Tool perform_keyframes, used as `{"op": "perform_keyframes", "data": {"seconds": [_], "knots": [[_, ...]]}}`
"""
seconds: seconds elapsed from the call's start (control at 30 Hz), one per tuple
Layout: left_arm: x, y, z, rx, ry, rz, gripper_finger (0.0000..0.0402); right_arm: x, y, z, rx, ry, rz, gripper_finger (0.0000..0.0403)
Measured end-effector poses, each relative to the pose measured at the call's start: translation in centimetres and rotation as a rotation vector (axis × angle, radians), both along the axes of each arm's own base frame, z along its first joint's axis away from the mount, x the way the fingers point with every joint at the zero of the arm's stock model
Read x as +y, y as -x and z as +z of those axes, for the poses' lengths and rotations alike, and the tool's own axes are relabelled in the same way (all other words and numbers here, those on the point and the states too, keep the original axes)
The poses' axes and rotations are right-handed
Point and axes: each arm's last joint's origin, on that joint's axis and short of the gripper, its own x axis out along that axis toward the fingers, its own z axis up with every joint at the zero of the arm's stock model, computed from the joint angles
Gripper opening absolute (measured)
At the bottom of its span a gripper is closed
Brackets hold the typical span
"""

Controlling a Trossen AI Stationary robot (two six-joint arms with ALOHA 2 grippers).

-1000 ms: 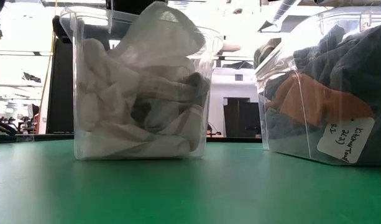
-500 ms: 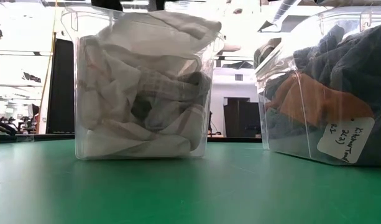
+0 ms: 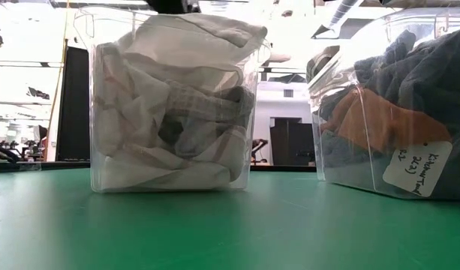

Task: Sort microfiber towel by color & place in baskets
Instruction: Put the white microfiber towel into the left transparent bin

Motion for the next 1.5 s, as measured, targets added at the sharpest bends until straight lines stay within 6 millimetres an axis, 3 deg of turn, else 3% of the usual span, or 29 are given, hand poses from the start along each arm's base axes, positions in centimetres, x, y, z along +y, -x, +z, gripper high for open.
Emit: {"op": "perform_keyframes", "data": {"seconds": [0.2, 0.33, 0.47, 0.6, 0.77, 0.9, 1.17, 1.3, 1.5], "knots": [[1.5, 0.8, -4.9, 0.127, 0.049, 0.172, 0.0219, 0.0, 0.0, 0.0, -0.001, -0.001, 0.000, 0.0185], [2.6, 1.0, -8.3, 0.121, 0.085, 0.277, 0.0219, 0.0, 0.0, 0.0, -0.004, -0.003, 0.000, 0.0185], [3.4, 1.5, -9.9, 0.122, 0.111, 0.373, 0.0219, 0.0, 0.0, 0.0, -0.004, -0.003, 0.000, 0.0185], [3.7, 1.7, -10.3, 0.125, 0.114, 0.431, 0.0219, 0.0, 0.0, 0.0, -0.003, -0.001, 0.000, 0.0185], [3.2, 1.4, -8.6, 0.108, 0.104, 0.375, 0.0219, 0.0, 0.0, 0.0, -0.001, 0.002, 0.001, 0.0185], [2.5, 1.6, -4.7, 0.001, 0.114, 0.311, 0.0219, 0.0, 0.0, 0.0, -0.001, 0.002, 0.001, 0.0185], [1.8, 4.0, 1.9, -0.146, 0.074, 0.259, 0.0219, 0.0, 0.0, 0.0, -0.001, 0.003, 0.001, 0.0185], [0.7, 3.4, 2.3, -0.212, 0.117, 0.174, 0.0219, -0.2, -0.1, 0.0, 0.000, 0.004, -0.005, 0.0185], [-0.6, 0.6, -0.8, -0.136, 0.089, 0.094, 0.0219, -0.3, -0.2, 0.0, 0.000, 0.004, -0.012, 0.0185]]}}
